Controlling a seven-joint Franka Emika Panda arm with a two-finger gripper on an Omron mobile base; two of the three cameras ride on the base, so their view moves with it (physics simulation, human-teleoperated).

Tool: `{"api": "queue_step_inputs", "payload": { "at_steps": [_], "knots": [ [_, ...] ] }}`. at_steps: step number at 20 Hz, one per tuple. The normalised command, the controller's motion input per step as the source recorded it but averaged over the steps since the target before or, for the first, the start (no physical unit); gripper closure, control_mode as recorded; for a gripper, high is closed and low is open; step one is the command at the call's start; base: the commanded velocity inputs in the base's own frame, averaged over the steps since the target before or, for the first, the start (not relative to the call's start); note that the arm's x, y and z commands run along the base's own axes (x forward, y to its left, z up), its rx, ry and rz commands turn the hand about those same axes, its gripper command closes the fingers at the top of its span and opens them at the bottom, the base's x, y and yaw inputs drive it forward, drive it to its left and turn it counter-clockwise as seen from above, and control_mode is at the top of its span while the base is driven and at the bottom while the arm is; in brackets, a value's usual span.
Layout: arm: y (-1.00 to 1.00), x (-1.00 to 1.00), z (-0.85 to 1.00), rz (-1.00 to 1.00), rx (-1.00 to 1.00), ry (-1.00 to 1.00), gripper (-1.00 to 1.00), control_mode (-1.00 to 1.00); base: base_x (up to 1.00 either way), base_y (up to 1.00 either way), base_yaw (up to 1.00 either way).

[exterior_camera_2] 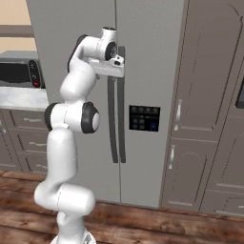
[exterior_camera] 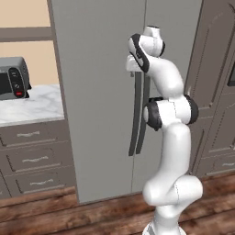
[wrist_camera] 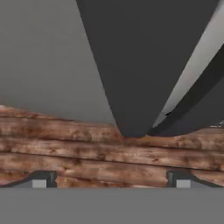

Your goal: There's a chicken drumstick in the fridge that needs to be moved to the freezer for freezing. Pick up the chicken drumstick from the fridge, place it on any shelf in the freezer, and close the fridge and freezer doors when done.

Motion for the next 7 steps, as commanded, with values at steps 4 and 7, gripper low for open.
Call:
{"api": "queue_step_inputs", "payload": {
  "at_steps": [4,7],
  "knots": [
    [0.19,-0.89,0.00,0.01,-0.02,-0.29,-1.00,-1.00,0.00,0.00,0.00],
    [0.36,-0.71,0.00,0.02,-0.06,-0.35,-1.00,-1.00,0.00,0.00,0.00]
  ]
}}
